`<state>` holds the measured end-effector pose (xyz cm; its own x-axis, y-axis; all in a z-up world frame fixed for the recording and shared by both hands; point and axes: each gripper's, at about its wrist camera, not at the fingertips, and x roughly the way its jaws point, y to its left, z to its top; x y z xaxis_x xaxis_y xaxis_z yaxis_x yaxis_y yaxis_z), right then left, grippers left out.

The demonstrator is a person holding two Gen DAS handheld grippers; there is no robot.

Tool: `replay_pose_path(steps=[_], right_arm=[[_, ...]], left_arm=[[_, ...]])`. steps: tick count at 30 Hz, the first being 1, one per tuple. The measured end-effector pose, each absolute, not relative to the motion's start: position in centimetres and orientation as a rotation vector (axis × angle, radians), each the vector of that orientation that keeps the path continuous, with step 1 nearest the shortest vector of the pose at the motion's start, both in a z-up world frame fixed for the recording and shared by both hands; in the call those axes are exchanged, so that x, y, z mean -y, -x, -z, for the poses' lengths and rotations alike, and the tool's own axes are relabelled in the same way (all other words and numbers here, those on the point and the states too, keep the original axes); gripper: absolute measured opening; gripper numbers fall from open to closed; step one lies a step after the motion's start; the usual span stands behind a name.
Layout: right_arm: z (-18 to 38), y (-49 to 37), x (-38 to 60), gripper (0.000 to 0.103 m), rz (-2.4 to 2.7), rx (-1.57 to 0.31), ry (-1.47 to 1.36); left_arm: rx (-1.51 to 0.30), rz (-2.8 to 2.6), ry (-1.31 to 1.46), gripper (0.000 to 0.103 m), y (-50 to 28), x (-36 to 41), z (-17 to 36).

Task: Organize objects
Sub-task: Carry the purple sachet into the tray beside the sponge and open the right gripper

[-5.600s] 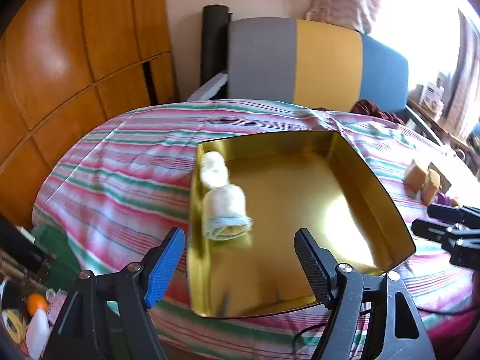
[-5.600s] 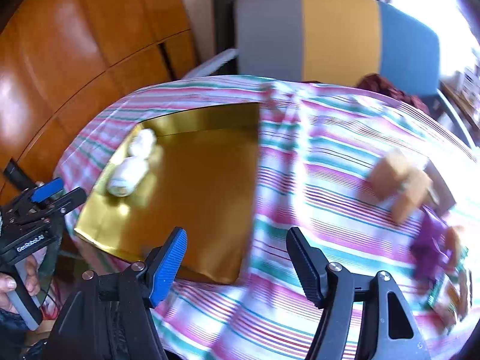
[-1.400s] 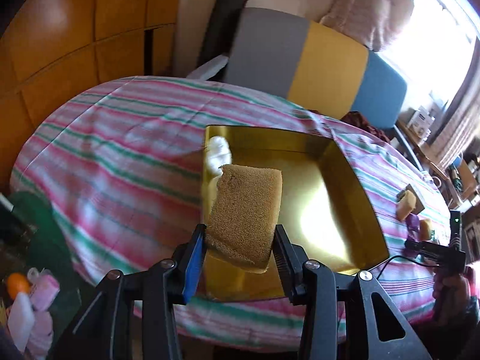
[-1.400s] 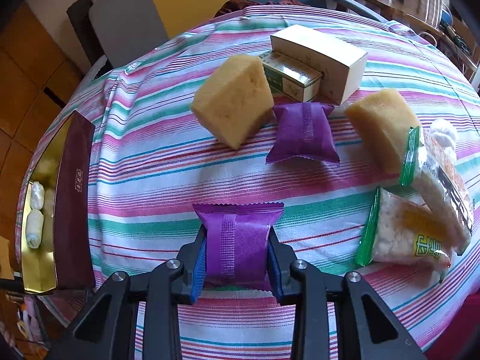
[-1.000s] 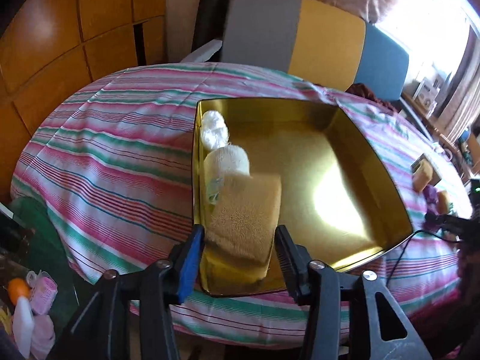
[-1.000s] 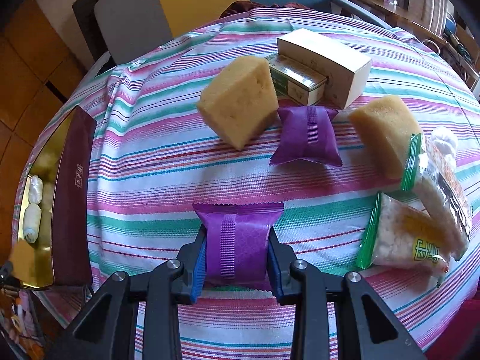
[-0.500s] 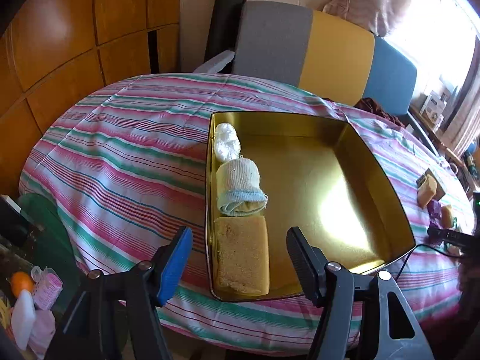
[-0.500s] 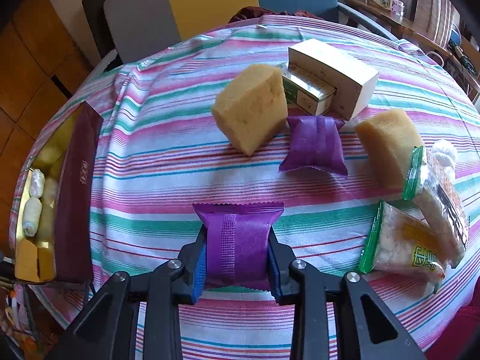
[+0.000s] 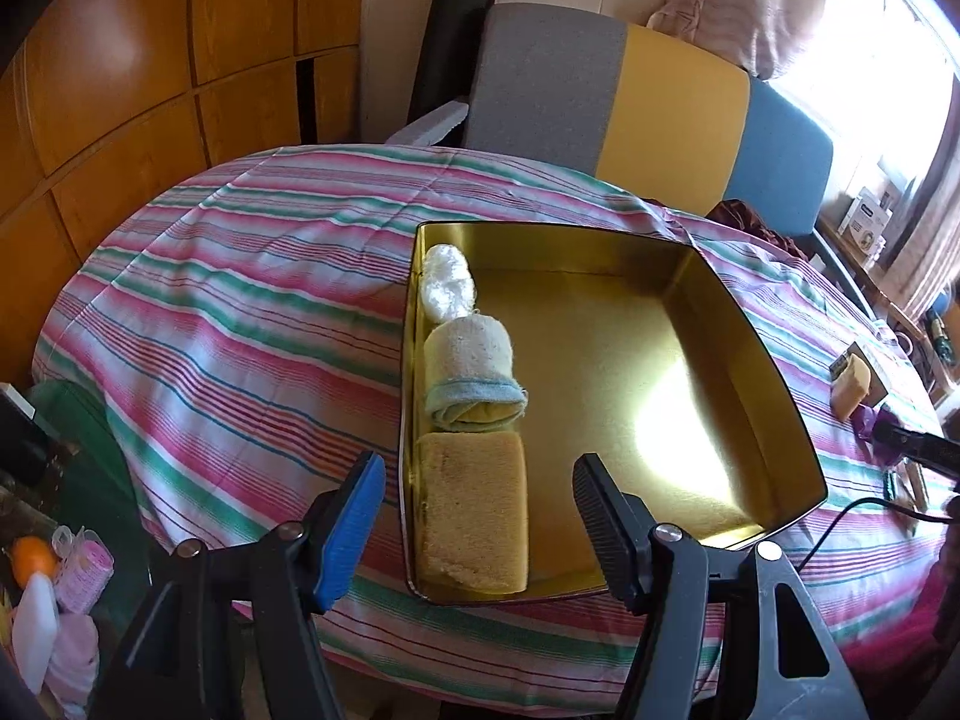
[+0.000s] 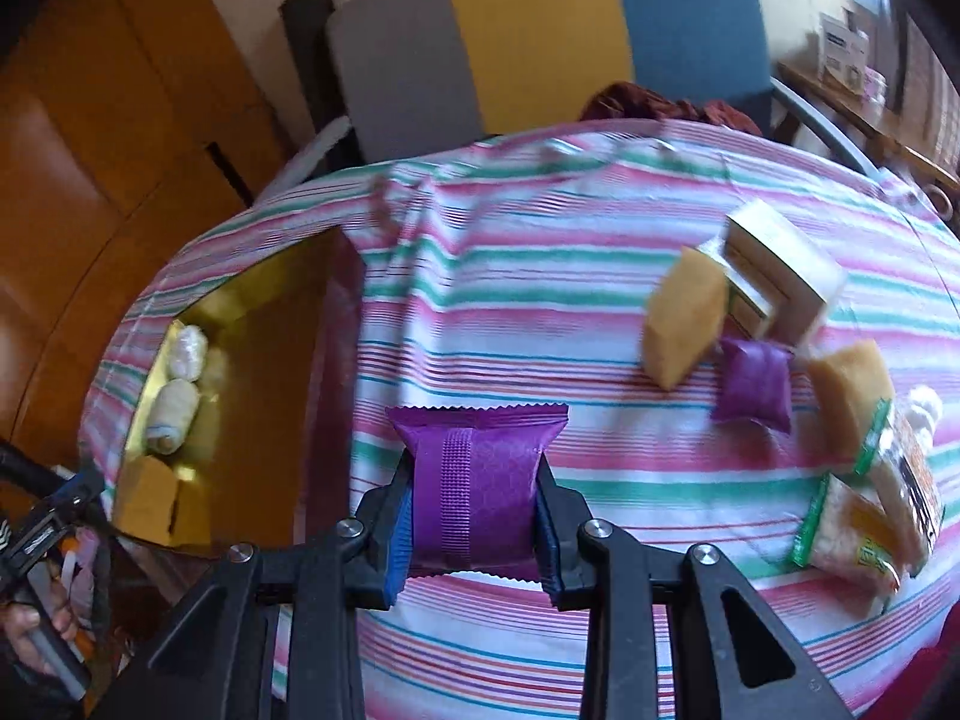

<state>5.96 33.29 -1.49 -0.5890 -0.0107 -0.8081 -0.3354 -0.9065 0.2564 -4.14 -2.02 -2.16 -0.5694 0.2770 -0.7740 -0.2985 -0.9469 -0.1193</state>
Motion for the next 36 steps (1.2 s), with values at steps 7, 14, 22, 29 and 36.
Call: replay_pose_path(steps=[7,14,22,29,36], right_arm=[[-0.6,-2.5,-26.7,0.032,-2.773,-0.487,1.38],[1.2,2.5,-18.5,0.033,-2.875,-0.399,1.577],[5.8,6.0,-11.0,0.033,-2.846,-0.247,1.836],[7.5,6.4,-9.1,0.039,-2.834,-0.224,1.911],[6.3,5.2,-10.7,0.044,-2.856,-0.326,1.83]], left_arm=[[-0.011,-2.569,1.237,0.066,4.4,3.2,2.1],[0.038,-2.632,1.254,0.072,5.0,5.0,2.2],[0.038,-2.703,1.26,0.082,5.5,6.4,2.4],[0.099,-2.687,1.269,0.083,5.8,7.3,2.6],[0.081,-2.714,1.244,0.084,5.6,7.1,2.3]])
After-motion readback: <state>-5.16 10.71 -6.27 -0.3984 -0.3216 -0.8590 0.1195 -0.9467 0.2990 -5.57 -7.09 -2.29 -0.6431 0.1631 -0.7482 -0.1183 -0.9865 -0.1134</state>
